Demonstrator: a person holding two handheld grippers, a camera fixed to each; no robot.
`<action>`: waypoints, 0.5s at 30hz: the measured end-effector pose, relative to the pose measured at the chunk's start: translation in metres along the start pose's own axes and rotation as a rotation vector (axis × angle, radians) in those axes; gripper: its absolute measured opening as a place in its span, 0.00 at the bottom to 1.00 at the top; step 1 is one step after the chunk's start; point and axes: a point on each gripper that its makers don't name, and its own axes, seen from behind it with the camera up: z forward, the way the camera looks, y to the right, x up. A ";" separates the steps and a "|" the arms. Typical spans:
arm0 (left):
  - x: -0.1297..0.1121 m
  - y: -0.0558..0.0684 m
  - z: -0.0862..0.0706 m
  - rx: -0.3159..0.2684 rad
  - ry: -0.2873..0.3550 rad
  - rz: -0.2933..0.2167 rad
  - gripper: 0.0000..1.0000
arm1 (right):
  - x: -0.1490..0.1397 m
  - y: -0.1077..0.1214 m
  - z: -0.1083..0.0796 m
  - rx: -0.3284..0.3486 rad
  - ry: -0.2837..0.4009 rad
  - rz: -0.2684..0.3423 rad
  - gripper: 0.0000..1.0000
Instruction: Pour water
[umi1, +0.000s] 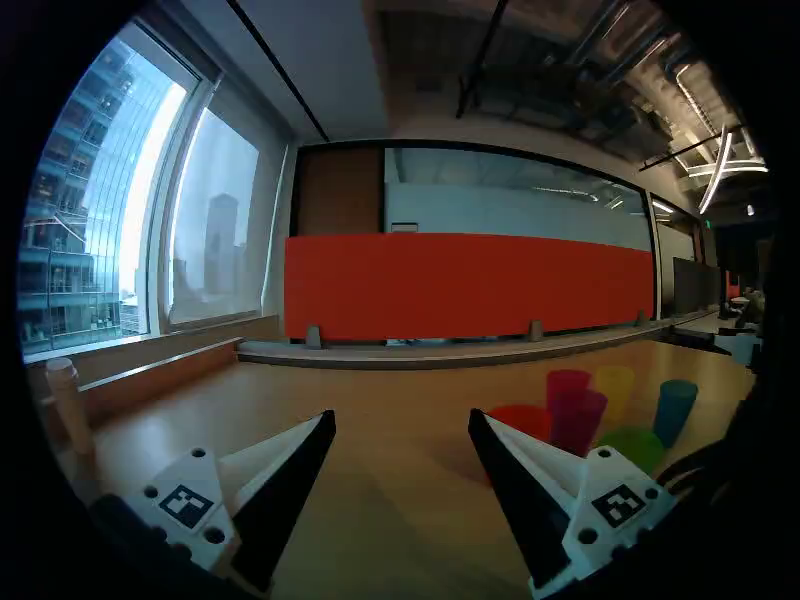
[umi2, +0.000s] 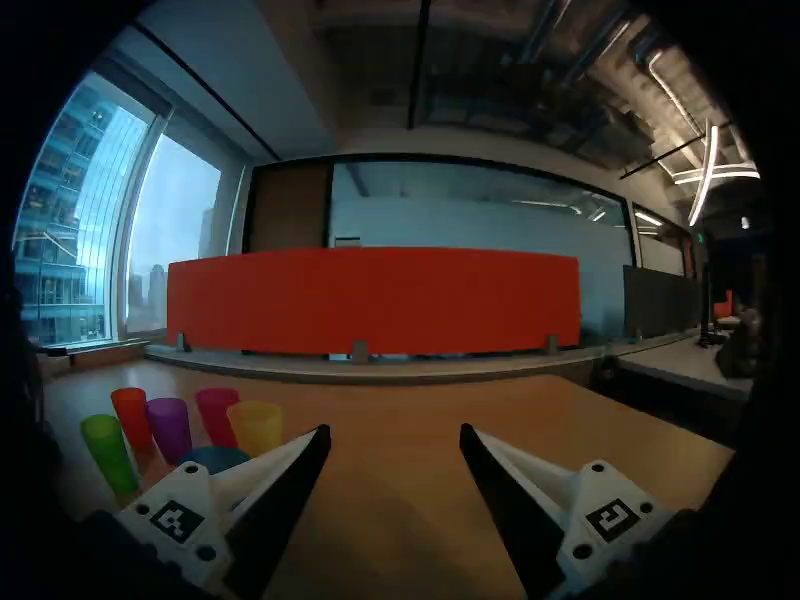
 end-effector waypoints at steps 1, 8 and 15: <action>0.000 0.000 0.000 0.000 0.000 0.000 0.99 | 0.000 0.000 0.000 0.000 0.000 0.000 1.00; 0.000 0.000 0.000 0.000 0.000 0.000 0.99 | 0.000 0.001 0.000 0.000 -0.002 0.001 1.00; 0.000 0.000 0.000 0.000 0.000 0.000 0.99 | -0.001 0.001 0.001 -0.001 -0.001 0.001 1.00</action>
